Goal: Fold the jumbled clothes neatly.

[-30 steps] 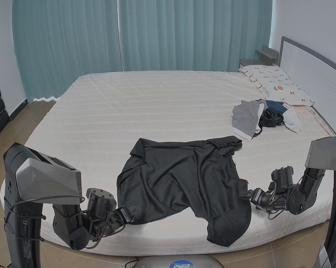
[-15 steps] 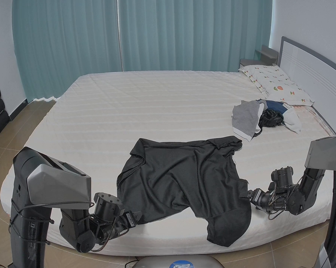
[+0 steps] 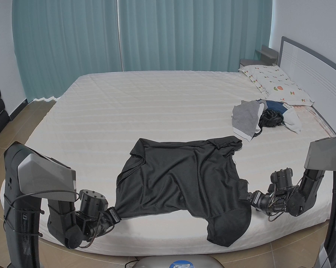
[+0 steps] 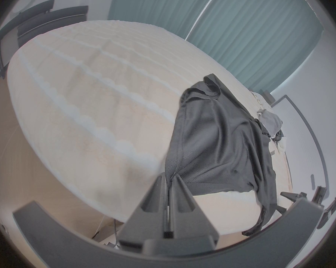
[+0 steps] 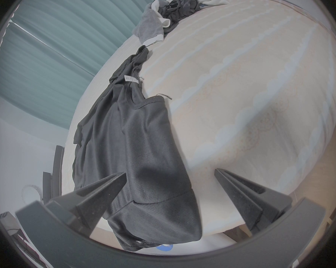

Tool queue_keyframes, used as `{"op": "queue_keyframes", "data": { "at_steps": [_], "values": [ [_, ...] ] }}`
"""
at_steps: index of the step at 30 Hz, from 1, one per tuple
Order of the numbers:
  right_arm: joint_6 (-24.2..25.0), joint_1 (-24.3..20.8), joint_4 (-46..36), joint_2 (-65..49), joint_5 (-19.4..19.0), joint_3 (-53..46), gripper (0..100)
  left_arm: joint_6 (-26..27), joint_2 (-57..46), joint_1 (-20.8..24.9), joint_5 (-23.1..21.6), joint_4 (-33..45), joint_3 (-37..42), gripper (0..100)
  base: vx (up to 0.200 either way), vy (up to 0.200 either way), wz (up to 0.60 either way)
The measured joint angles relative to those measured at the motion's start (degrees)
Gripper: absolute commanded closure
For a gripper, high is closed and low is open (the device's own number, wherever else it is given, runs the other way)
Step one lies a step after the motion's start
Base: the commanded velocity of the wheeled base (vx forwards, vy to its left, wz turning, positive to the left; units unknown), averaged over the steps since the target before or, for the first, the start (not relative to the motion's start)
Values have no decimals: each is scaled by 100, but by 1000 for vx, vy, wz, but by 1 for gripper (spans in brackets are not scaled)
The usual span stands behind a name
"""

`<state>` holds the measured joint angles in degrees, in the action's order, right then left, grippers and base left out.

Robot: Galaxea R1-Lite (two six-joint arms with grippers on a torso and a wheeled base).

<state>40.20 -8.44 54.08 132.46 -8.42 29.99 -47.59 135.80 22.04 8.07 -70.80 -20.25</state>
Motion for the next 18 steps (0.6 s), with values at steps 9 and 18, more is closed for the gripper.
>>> {"op": "queue_keyframes", "data": {
  "at_steps": [9, 18],
  "values": [
    [-151, -200, 217, 135, 24, 143, 100, 66, -256, -433, -20, -6, 267, 100, 0, 0, 0],
    [-529, -104, 167, 166, 312, 82, 100, 82, -265, -490, -20, 18, 289, 100, 0, 0, 0]
  ]
}}
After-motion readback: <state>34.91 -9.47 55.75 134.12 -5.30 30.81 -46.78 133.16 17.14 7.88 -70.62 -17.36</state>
